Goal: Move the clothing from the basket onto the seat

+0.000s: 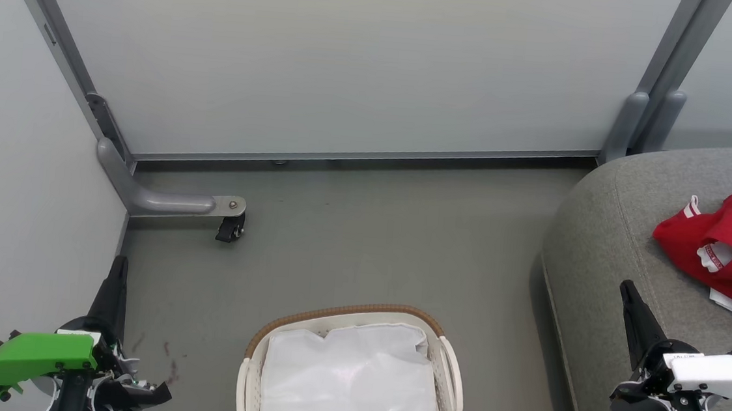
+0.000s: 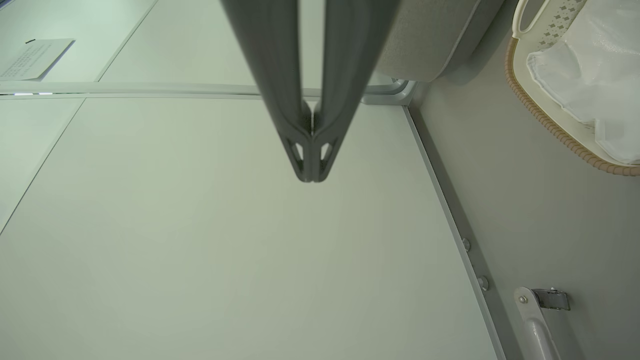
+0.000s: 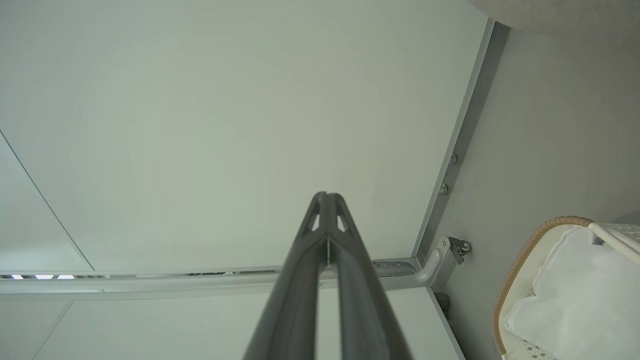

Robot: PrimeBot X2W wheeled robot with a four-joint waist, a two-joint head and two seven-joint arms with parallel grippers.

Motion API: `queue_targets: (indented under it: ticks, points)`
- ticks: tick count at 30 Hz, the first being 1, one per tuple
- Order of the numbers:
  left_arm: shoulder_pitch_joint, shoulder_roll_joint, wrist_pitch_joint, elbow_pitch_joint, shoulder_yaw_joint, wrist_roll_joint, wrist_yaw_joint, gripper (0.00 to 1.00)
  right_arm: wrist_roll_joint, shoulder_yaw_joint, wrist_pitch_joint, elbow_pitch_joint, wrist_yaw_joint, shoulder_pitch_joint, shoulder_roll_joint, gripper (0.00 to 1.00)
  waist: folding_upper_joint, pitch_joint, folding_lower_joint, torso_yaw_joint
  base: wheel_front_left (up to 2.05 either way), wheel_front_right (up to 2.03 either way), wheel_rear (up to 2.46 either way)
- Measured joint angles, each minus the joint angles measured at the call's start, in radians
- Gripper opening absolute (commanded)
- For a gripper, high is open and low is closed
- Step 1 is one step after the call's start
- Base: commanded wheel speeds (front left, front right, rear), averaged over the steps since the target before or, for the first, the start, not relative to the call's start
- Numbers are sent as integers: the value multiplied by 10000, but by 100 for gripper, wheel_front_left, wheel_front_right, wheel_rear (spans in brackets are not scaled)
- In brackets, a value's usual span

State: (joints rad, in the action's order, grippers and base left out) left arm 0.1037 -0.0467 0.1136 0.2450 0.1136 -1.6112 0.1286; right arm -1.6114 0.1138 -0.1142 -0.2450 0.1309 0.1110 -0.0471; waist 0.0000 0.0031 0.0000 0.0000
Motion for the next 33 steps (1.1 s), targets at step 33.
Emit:
queue_targets:
  ticks: [33]
  points:
    - [0,0,0,-2,0,0,0,0,0,0,0,0,0,0,0,0,0,0,0,0,0,0,0]
